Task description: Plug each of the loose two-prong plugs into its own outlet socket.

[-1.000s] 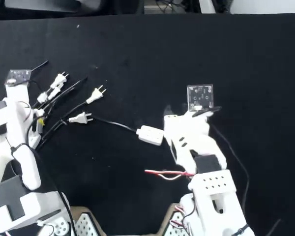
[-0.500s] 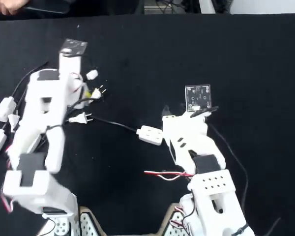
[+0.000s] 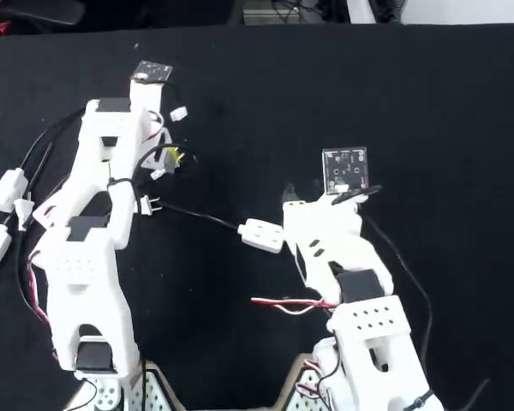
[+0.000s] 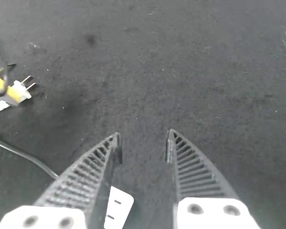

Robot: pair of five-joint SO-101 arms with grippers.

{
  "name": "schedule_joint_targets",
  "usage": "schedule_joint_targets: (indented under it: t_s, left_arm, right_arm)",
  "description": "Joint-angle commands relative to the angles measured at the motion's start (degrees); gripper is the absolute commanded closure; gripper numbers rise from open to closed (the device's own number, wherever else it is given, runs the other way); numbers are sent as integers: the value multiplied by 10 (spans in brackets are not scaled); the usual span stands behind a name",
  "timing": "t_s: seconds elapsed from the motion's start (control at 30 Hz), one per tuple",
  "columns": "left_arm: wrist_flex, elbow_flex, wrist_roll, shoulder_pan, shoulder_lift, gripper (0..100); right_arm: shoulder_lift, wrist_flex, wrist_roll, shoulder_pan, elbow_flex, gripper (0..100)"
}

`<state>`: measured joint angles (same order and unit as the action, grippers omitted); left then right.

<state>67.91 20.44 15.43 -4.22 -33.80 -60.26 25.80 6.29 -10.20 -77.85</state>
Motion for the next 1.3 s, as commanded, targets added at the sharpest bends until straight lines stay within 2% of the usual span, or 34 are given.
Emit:
schedule_joint_targets:
  t_s: [0.0, 0.3, 0.47, 0.53, 0.63, 0.9, 1.13, 1.27]
  left_arm:
    - [-1, 40, -5, 27, -2, 770]
    - [-30, 44, -6, 41, -28, 780]
    - [-31, 44, -4, 40, -33, 978]
    - [-31, 43, -4, 36, -34, 952]
    - [-25, 54, -4, 29, -21, 968]
    - [156, 177, 17, 9, 82, 970]
    - [249, 184, 12, 15, 135, 970]
    - [317, 181, -21, 39, 209, 970]
  right_arm:
    - [-16, -10, -3, -6, 5, 854]
    - [-15, -10, -3, -6, 5, 854]
    - [-15, -10, -4, -4, 5, 854]
    - [-16, -10, -4, -4, 5, 854]
    - [-15, -10, -4, -4, 5, 854]
    - [-16, -9, -4, -5, 5, 854]
    - [-17, -9, -4, 1, 6, 854]
    - [-18, 30, 0, 53, 40, 854]
